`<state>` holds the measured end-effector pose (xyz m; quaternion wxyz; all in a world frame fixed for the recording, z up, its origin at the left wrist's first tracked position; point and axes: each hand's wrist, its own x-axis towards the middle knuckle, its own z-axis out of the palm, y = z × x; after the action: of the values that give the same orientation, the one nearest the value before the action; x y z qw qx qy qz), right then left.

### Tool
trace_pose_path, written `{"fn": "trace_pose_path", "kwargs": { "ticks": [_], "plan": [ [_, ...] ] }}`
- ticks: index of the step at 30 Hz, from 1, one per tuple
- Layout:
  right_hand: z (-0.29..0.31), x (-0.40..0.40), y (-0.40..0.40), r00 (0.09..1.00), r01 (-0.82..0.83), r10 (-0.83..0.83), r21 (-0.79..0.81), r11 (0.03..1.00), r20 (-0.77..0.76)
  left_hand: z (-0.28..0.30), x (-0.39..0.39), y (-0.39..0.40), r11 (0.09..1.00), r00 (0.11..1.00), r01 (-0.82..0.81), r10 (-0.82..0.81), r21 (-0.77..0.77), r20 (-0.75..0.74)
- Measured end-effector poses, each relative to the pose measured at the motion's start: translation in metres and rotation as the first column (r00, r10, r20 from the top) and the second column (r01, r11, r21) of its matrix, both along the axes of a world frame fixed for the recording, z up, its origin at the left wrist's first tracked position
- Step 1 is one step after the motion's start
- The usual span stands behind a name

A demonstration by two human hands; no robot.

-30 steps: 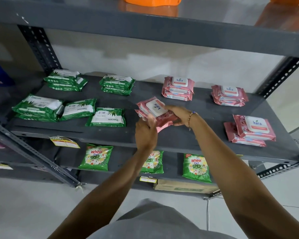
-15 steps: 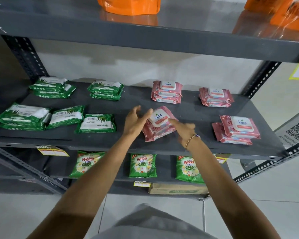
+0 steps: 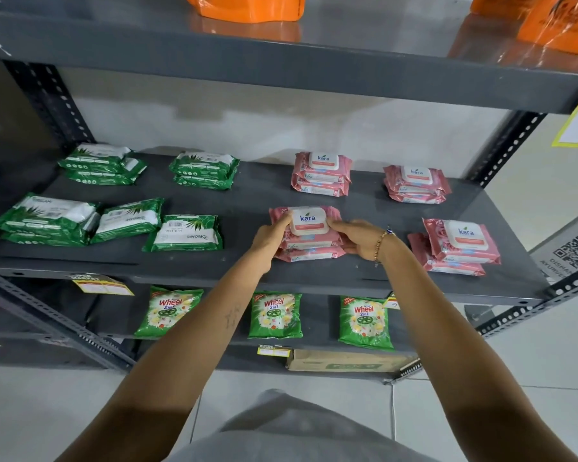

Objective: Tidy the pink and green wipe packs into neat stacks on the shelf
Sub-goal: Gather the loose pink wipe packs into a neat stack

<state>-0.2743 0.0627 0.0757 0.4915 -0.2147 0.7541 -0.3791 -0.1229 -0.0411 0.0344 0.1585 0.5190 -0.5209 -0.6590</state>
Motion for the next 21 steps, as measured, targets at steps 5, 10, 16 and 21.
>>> {"fn": "trace_pose_path", "kwargs": {
  "ticks": [5, 10, 16, 21],
  "plan": [
    [-0.009, -0.018, 0.016, 0.991, 0.114, -0.114, -0.001, 0.993, 0.077, 0.007, -0.012, 0.003, 0.991, 0.99, 0.137, -0.136, 0.006, -0.034],
    [-0.016, -0.032, 0.028, 0.972, 0.201, -0.197, -0.02, 0.979, 0.126, 0.005, -0.021, 0.008, 0.978, 0.978, 0.208, -0.208, -0.009, -0.03],
    [-0.019, -0.03, 0.027, 0.97, 0.225, -0.218, -0.052, 0.973, 0.111, 0.0, -0.023, 0.006, 0.975, 0.974, 0.223, -0.224, -0.017, -0.046],
    [-0.021, -0.03, 0.027, 0.968, 0.23, -0.223, -0.053, 0.972, 0.118, -0.001, -0.024, 0.006, 0.971, 0.97, 0.237, -0.239, -0.038, -0.042]
  ]
}}
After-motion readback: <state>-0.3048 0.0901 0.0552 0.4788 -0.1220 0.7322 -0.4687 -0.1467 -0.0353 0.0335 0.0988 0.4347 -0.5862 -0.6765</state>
